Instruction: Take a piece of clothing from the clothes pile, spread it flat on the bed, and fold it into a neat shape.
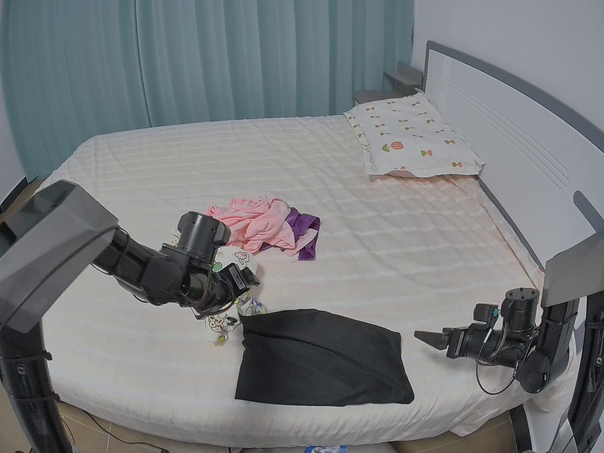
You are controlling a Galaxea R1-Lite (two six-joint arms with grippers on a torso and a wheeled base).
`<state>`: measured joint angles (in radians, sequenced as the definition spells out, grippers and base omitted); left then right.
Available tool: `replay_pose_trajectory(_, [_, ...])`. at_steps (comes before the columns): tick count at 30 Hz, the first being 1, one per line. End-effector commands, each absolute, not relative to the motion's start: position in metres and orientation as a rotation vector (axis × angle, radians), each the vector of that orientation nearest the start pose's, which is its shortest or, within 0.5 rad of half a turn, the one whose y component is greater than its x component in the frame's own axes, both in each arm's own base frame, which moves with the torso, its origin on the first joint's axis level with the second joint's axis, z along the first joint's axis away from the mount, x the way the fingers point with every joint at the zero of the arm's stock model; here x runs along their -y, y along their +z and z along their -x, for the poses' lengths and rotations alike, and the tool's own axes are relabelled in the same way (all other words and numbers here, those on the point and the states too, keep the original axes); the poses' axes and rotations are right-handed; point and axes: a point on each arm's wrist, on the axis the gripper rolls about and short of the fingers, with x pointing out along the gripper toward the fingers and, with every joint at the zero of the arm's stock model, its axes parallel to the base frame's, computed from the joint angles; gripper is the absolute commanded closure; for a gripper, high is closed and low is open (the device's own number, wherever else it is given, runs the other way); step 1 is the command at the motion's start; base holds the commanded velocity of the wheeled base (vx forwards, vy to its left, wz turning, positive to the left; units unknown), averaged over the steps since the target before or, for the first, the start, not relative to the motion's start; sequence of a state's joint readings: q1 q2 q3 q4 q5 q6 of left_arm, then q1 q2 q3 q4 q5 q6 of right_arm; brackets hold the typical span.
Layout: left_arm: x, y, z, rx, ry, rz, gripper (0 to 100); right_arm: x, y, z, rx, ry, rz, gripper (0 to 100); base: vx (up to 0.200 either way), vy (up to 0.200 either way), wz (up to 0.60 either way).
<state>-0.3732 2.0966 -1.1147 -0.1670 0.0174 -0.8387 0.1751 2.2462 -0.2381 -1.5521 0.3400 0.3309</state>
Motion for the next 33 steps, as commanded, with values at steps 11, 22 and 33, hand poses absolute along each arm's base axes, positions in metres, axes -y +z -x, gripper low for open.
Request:
replay_pose_trajectory(11, [0.076,0.206,-0.209,-0.502,-0.026,0.677,0,-0.059,0.118,-0.224,-0.116,0.237,-0.313,0,0.000,0.000,0.00])
replay_pose_trajectory(22, [0.029,0.233,-0.101,-0.308,-0.003,0.671,0,-0.036,0.145,-0.148,-0.006,0.109,-0.169,0,0.000,0.000,0.00])
replay_pose_trajectory(33, [0.008,0.204,-0.056,-0.171,0.186,0.515,0,-0.013,0.150,-0.088,0.044,-0.010,-0.057,0,0.000,0.000,0.00])
